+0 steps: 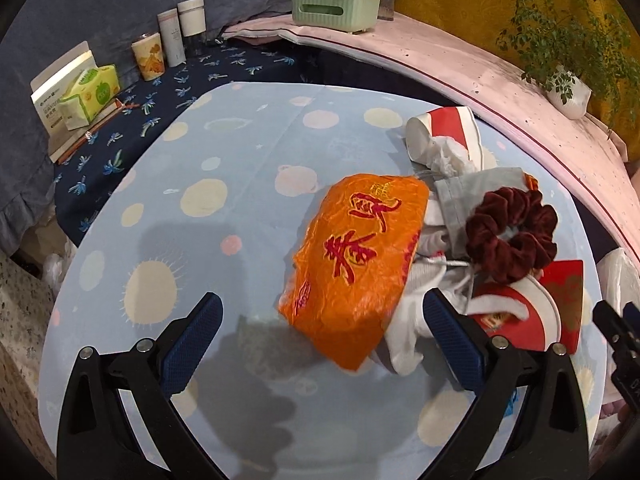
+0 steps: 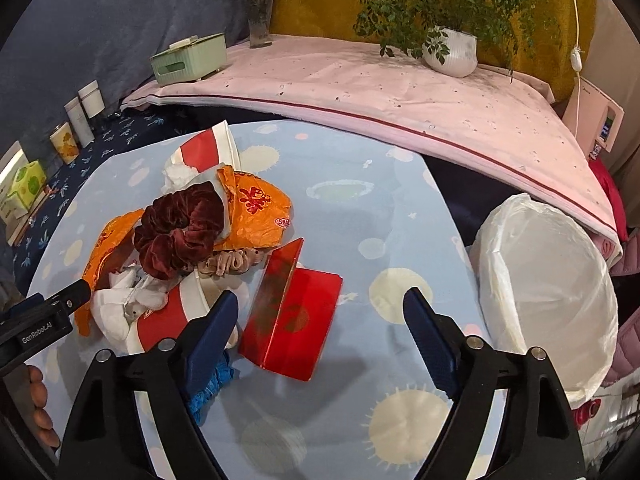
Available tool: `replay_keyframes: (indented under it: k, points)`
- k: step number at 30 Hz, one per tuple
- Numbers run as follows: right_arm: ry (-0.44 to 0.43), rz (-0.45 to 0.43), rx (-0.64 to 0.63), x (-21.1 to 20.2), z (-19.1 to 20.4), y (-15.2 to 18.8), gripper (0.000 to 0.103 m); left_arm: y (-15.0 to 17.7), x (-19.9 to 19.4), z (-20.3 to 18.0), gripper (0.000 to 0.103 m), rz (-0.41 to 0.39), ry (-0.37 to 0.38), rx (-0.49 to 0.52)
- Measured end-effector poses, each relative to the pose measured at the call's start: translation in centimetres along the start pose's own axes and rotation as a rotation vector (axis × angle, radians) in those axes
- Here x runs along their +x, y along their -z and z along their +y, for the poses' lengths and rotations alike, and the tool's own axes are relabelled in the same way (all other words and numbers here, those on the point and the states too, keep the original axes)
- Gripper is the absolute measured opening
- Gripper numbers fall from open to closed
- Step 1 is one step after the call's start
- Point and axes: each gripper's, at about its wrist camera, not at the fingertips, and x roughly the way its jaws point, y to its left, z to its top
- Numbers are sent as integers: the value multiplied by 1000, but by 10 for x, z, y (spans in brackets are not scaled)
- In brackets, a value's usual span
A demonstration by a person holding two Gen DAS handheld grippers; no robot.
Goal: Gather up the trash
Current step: 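Grasp the orange plastic bag with the left gripper while the right gripper grasps the red card, then carry the orange bag and red card over the white trash bin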
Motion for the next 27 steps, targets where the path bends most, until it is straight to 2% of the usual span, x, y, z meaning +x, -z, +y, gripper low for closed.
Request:
replay_keyframes:
  k: [2,4,6,11,12,14,15,17,22,27]
  points:
    - [-14,23,11,10,2,0,70,-3,5,-1,93,4,16,2]
    - [-33,46,22,19,4,1,65,-5,9,-3,84,14,35,9]
    - [-54,71,29,26,6,3,56,-6,13,-4,67,33,61,11]
    - [-96,110,21,35,14,9,26,-5,16,0,41,55,109,-11]
    - [-102,114,18,35,15,10,23,-5,15,0,33,56,112,-15]
    - [-116,113,11,34,17,11,12,-5,13,1,25,50,121,-24]
    - [-119,110,9,33,18,12,10,-6,12,2,20,47,123,-28]
    - [-128,101,10,29,19,12,5,-7,7,3,14,38,128,-32]
    - [-132,61,8,12,15,8,3,-12,-16,4,13,-20,117,-34]
    - [-141,1,13,-17,7,-2,3,-19,-44,-3,13,-70,145,-31]
